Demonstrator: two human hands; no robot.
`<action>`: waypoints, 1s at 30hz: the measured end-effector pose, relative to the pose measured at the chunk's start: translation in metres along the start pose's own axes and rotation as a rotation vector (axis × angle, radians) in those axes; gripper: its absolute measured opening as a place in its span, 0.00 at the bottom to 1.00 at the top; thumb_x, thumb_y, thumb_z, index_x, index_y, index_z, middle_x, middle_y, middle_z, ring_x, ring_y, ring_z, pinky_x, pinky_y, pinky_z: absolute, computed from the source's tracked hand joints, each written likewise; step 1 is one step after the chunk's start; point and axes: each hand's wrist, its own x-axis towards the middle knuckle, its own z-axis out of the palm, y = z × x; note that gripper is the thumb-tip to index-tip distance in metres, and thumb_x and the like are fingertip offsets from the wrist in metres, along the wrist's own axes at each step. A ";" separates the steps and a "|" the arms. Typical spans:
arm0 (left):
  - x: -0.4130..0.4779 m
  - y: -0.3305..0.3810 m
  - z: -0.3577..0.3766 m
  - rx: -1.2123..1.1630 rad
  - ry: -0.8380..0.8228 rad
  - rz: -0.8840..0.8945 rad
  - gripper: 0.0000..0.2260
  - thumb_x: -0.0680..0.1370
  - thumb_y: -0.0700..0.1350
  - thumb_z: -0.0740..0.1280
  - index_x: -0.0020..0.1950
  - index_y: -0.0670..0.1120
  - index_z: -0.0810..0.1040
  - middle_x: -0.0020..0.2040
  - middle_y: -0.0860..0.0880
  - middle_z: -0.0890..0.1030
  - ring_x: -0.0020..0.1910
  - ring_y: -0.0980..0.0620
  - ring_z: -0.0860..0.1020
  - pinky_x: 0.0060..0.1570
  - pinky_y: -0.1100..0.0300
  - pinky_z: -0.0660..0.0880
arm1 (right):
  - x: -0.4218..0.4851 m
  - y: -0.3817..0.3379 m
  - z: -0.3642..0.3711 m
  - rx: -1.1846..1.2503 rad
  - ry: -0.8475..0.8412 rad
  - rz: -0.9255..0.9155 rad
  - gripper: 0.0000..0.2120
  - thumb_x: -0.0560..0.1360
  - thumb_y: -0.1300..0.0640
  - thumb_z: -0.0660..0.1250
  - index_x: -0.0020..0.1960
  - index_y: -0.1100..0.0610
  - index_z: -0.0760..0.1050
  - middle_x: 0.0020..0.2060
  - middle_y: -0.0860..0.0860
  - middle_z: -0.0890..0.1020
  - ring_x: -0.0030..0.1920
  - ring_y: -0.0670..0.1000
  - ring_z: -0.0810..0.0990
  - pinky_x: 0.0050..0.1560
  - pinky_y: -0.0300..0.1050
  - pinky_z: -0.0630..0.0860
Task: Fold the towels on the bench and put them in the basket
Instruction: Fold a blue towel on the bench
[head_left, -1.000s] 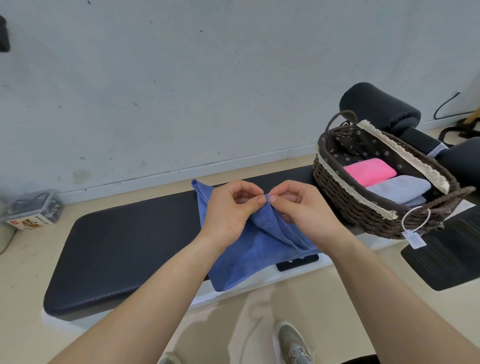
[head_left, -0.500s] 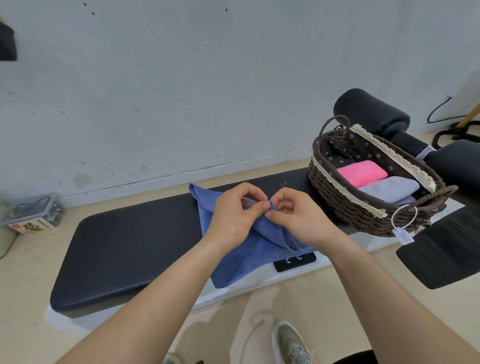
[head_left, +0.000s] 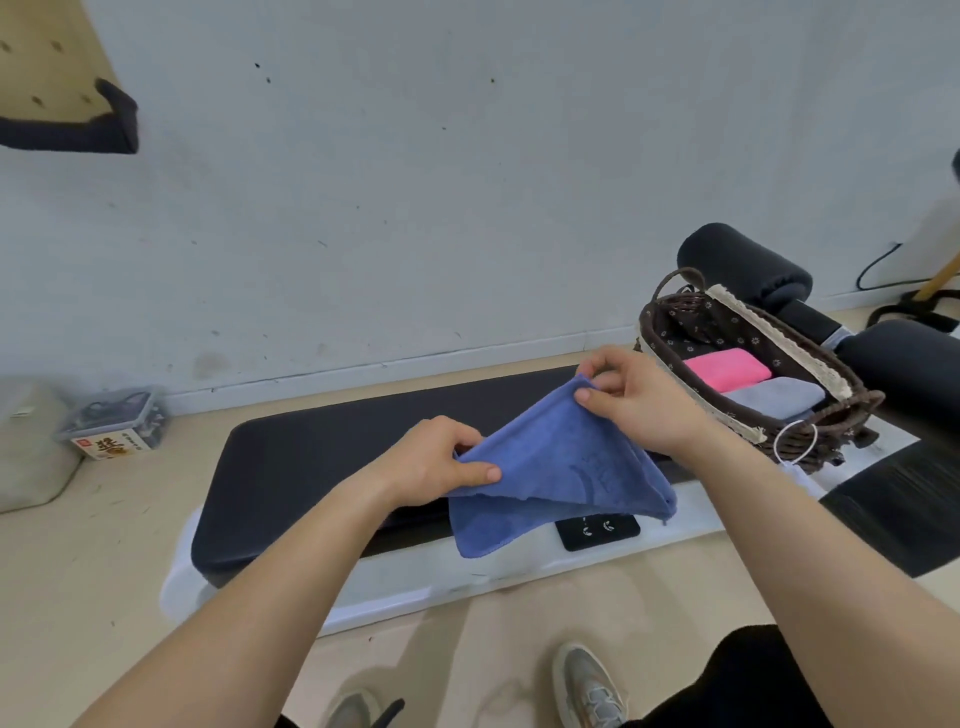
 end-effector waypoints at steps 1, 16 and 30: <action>-0.008 -0.005 -0.005 -0.001 -0.006 -0.020 0.13 0.75 0.56 0.70 0.40 0.47 0.79 0.36 0.48 0.77 0.34 0.56 0.72 0.38 0.58 0.69 | -0.001 -0.009 -0.004 -0.018 -0.020 -0.005 0.06 0.79 0.62 0.66 0.53 0.55 0.79 0.35 0.48 0.85 0.40 0.48 0.81 0.47 0.45 0.77; -0.107 -0.056 -0.138 0.025 0.651 -0.148 0.05 0.78 0.41 0.70 0.45 0.51 0.80 0.41 0.55 0.81 0.40 0.54 0.77 0.41 0.60 0.72 | 0.018 -0.078 0.000 -0.307 0.147 -0.097 0.07 0.80 0.54 0.63 0.49 0.50 0.80 0.41 0.48 0.84 0.46 0.53 0.81 0.50 0.50 0.78; -0.041 -0.069 -0.159 -0.215 0.818 -0.351 0.09 0.84 0.48 0.59 0.54 0.44 0.76 0.45 0.49 0.80 0.32 0.47 0.84 0.37 0.54 0.78 | 0.086 -0.066 0.029 0.004 0.236 0.128 0.04 0.80 0.58 0.63 0.50 0.56 0.76 0.40 0.55 0.82 0.35 0.54 0.85 0.33 0.45 0.80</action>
